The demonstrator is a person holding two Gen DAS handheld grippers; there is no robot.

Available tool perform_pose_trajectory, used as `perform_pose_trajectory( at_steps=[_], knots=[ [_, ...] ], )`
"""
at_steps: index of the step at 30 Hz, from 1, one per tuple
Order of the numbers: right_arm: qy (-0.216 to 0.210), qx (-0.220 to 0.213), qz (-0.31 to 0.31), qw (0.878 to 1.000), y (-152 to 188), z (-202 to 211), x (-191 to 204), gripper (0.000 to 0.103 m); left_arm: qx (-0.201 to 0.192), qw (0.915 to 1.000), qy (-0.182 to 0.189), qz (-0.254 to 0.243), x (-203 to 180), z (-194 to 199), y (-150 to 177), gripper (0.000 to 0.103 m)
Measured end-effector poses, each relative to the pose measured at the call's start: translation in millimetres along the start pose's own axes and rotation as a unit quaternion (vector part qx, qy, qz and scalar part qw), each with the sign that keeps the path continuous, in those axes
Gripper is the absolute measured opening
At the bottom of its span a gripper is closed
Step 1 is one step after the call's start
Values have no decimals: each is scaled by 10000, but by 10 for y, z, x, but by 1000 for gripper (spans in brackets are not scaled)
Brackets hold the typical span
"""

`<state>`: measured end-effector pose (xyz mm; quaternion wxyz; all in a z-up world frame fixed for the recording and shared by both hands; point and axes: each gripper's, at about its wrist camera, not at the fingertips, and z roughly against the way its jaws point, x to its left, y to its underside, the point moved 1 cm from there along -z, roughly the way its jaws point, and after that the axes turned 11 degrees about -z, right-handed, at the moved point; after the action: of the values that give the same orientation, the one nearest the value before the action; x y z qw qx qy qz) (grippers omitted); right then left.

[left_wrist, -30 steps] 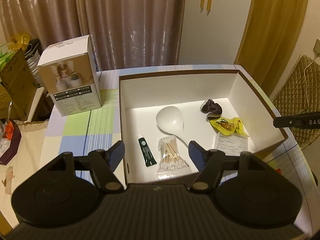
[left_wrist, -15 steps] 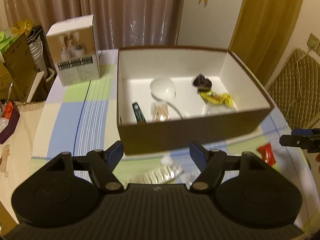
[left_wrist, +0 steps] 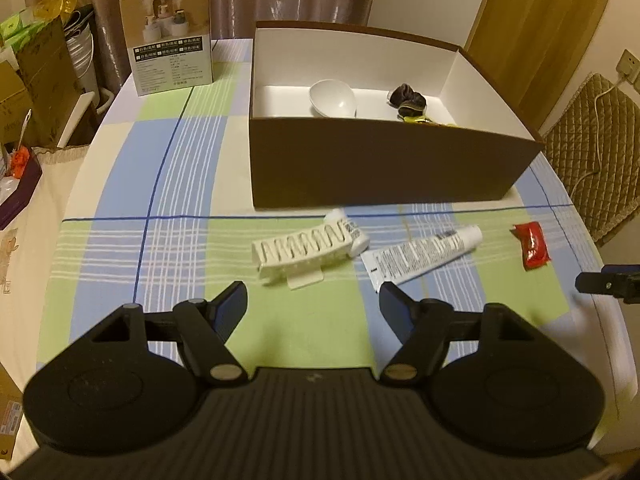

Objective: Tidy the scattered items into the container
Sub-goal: 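Move both open tools back toward the red packet and white holder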

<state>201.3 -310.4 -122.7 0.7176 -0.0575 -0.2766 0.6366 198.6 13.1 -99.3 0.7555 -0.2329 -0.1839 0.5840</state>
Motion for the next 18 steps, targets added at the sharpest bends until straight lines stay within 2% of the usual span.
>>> perform_pose_trajectory(
  at_steps=[4, 7, 18],
  knots=[
    [-118, 158, -326, 9993, 108, 61, -73, 103, -38, 10000, 75, 33, -31, 69, 70, 69],
    [-169, 256, -302, 9991, 136, 87, -62, 103, -20, 9999, 104, 14, -55, 101, 128, 69],
    [314, 226, -123, 9992, 193, 104, -9, 103, 64, 9999, 136, 49, -86, 94, 217, 69]
  ],
)
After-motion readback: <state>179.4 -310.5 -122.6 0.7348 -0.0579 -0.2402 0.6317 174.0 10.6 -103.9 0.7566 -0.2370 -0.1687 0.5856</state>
